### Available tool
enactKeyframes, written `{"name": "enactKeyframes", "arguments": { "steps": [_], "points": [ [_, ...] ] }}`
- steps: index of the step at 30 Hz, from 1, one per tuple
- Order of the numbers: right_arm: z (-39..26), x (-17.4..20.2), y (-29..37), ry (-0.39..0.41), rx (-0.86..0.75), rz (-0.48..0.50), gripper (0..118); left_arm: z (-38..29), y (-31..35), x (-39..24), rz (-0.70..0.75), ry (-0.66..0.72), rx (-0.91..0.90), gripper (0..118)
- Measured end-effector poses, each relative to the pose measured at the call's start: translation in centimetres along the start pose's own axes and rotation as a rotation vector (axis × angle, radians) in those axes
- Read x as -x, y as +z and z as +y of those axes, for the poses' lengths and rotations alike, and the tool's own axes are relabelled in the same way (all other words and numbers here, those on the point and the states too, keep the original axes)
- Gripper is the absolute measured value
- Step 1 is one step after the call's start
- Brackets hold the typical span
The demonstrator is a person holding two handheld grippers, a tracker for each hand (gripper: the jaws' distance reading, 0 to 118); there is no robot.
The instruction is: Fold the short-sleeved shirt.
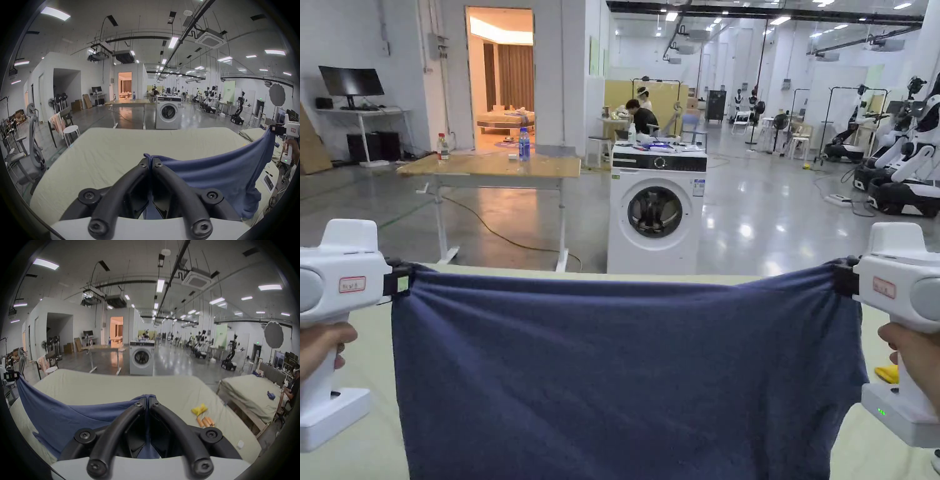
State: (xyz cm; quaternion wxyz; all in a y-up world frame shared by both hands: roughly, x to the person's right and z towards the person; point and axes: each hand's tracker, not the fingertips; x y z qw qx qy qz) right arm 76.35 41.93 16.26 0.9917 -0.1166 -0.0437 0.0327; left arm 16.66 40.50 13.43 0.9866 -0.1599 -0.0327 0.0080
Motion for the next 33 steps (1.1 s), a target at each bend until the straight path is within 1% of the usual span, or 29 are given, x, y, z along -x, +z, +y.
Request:
{"name": "enactKeyframes", "arguments": {
  "steps": [3,20,23,29,33],
  "points": [
    [2.9,0.4,0.6,0.007,-0.045,-0.020,1,2.9,0.2,-0.1,0.014,-0.012,-0.027,0],
    [18.4,-0.2,-4.8,0.035,-0.139,-0.091,1,19.3,-3.3,-0.4,0.055,-0.056,-0.141,0],
    [20.9,-0.2,-5.3,0.023,-0.163,-0.094,1,21.7,-3.8,-0.2,0.065,-0.055,-0.163,0],
    [24.2,0.2,-6.8,0.029,-0.193,-0.108,1,24.7,-5.0,-0.3,0.086,-0.066,-0.203,0],
    [23.7,0.3,-8.2,0.022,-0.185,-0.103,1,24.1,-6.3,-0.4,0.103,-0.063,-0.191,0]
  ]
}}
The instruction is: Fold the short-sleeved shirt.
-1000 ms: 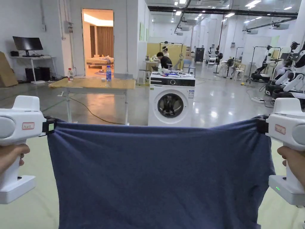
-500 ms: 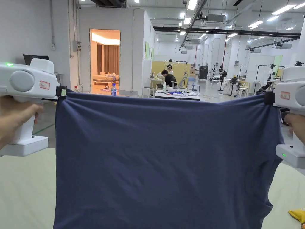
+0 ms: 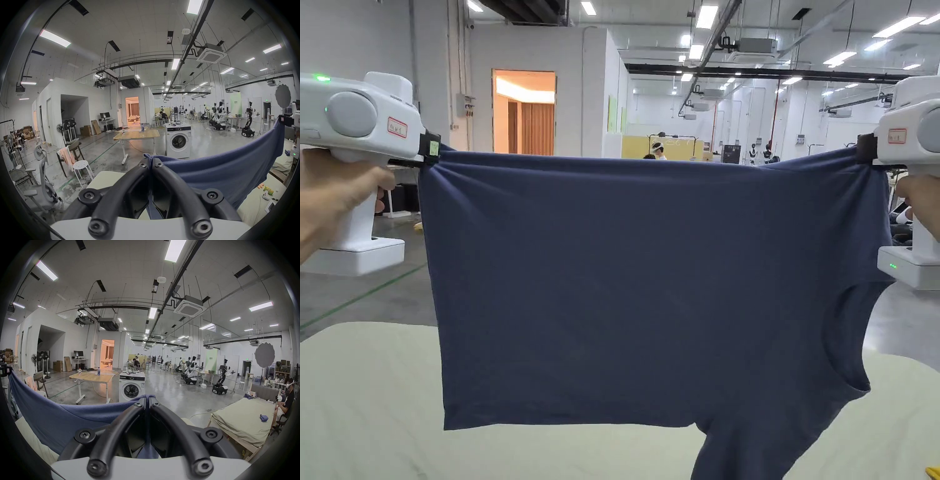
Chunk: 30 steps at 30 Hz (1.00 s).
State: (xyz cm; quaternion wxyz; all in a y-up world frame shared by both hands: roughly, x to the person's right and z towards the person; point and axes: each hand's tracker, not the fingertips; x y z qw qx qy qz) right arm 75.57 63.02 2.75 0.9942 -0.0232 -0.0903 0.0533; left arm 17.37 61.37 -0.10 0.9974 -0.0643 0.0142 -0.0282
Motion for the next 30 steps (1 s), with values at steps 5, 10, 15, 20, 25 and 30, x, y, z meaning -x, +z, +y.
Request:
{"name": "enactKeyframes", "arguments": {
  "steps": [5,10,15,20,25,30],
  "points": [
    [-4.0,0.6,-0.8,0.034,0.033,0.018,1,-4.5,-1.0,-0.4,0.016,-0.025,0.039,0],
    [-9.9,1.1,-0.3,0.068,0.106,0.034,1,-11.2,-1.3,-0.5,-0.001,0.007,0.091,0],
    [-15.7,1.0,3.0,0.063,0.162,0.045,1,-18.0,1.1,-0.5,-0.034,0.031,0.148,0],
    [-20.4,0.2,8.2,0.070,0.208,0.063,1,-23.1,6.0,0.0,-0.060,0.079,0.156,0],
    [-23.7,-0.3,14.6,0.090,0.240,0.081,1,-26.6,11.9,0.3,-0.063,0.078,0.153,0],
    [-26.9,-0.9,20.9,0.106,0.269,0.089,1,-29.3,18.4,0.5,-0.066,0.087,0.144,0]
  ]
}}
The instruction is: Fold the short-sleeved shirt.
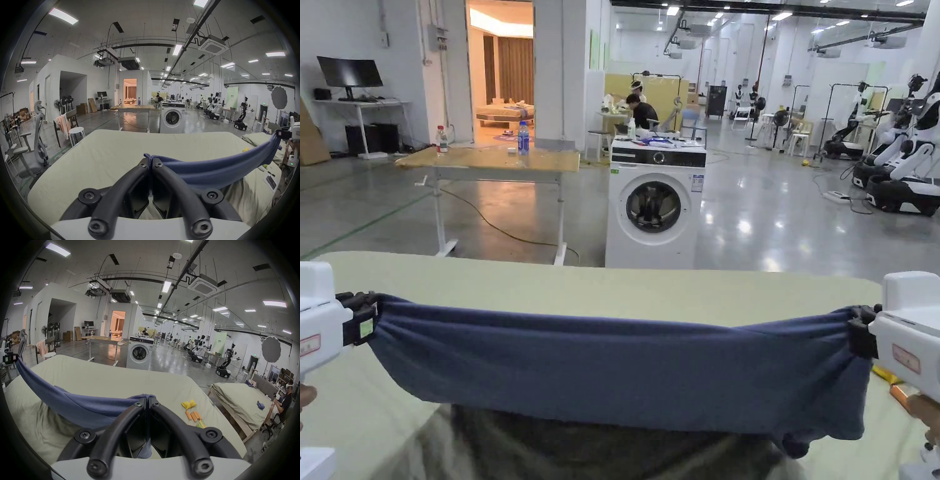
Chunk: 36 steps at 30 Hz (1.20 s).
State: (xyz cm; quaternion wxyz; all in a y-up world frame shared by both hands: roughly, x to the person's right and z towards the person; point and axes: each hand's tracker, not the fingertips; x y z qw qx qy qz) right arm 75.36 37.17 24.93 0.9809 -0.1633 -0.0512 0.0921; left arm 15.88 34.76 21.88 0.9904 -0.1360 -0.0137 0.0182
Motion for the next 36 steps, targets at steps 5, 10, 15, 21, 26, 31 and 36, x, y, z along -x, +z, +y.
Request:
{"name": "enactKeyframes", "arguments": {
  "steps": [5,10,15,21,26,31,36],
  "points": [
    [-5.2,0.0,3.7,-0.017,0.037,0.022,1,-4.4,5.2,0.0,-0.005,0.002,0.021,0],
    [-10.4,0.1,6.7,-0.016,0.100,0.035,1,-9.9,9.4,0.1,-0.010,0.031,0.084,0],
    [-15.6,0.8,8.5,-0.007,0.205,0.060,1,-15.8,11.4,0.0,0.011,0.016,0.211,0],
    [-22.5,1.7,8.8,-0.032,0.395,0.085,1,-22.1,11.2,0.1,0.016,0.006,0.402,0],
    [-26.7,2.1,8.8,-0.026,0.504,0.084,1,-24.8,11.2,0.2,0.014,0.023,0.463,0],
    [-28.4,2.1,8.4,-0.042,0.556,0.086,1,-26.0,10.3,0.5,0.019,-0.001,0.526,0],
    [-29.8,2.7,7.0,-0.032,0.607,0.089,1,-28.3,8.1,0.4,0.030,-0.049,0.604,0]
  ]
}}
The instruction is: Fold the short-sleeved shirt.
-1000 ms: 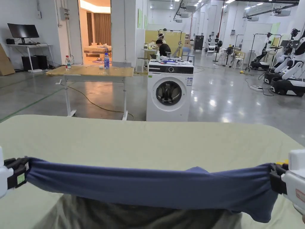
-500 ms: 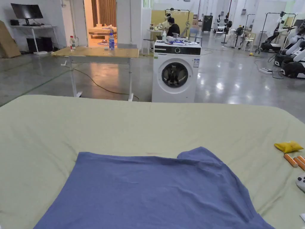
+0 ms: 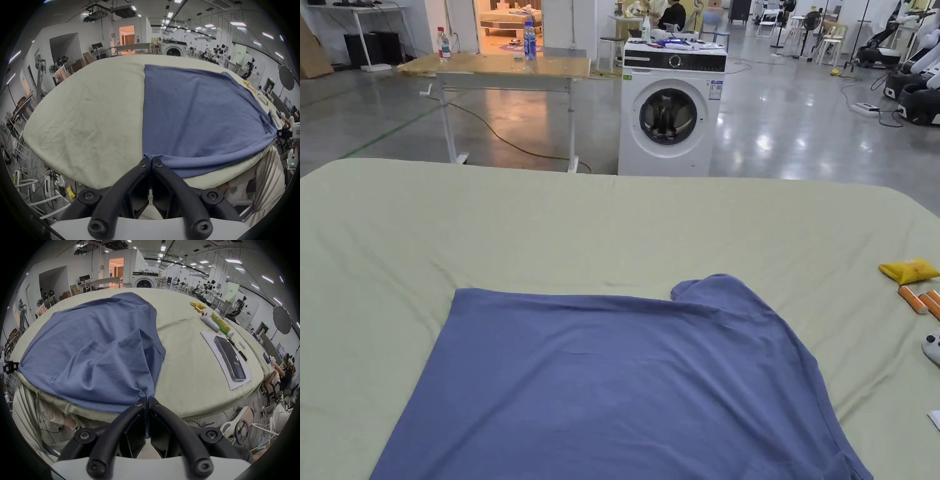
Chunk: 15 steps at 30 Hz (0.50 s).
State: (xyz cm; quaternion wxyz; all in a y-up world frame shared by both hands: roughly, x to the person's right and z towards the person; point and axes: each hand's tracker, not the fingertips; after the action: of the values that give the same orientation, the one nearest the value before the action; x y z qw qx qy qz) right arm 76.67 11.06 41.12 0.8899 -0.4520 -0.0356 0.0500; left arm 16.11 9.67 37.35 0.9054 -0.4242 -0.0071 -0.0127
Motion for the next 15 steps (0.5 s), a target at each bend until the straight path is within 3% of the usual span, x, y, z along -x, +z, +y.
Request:
{"name": "enactKeyframes", "arguments": {
  "steps": [3,4,5,7,9,11,15],
  "points": [
    [0.2,0.4,-0.4,0.013,0.002,-0.010,2,0.0,-0.4,-0.3,0.011,-0.016,-0.003,0],
    [0.6,0.3,-0.2,0.012,0.006,-0.010,9,0.2,-0.3,-0.2,0.012,-0.013,-0.004,0],
    [0.9,0.3,0.0,0.006,0.010,-0.011,20,0.4,-0.2,-0.1,0.010,-0.006,-0.004,3],
    [1.8,0.4,0.9,0.006,0.015,-0.042,53,1.0,0.5,0.0,-0.002,0.018,-0.011,20],
    [3.1,0.5,2.3,0.021,-0.041,-0.068,57,1.8,1.1,0.1,-0.010,0.041,-0.051,23],
    [4.5,0.5,3.6,0.009,-0.092,-0.070,65,2.9,2.2,-0.2,-0.022,0.058,-0.114,37],
    [7.3,1.2,5.5,-0.032,-0.261,-0.059,65,5.8,3.6,-1.5,-0.036,0.043,-0.233,38]
  ]
}}
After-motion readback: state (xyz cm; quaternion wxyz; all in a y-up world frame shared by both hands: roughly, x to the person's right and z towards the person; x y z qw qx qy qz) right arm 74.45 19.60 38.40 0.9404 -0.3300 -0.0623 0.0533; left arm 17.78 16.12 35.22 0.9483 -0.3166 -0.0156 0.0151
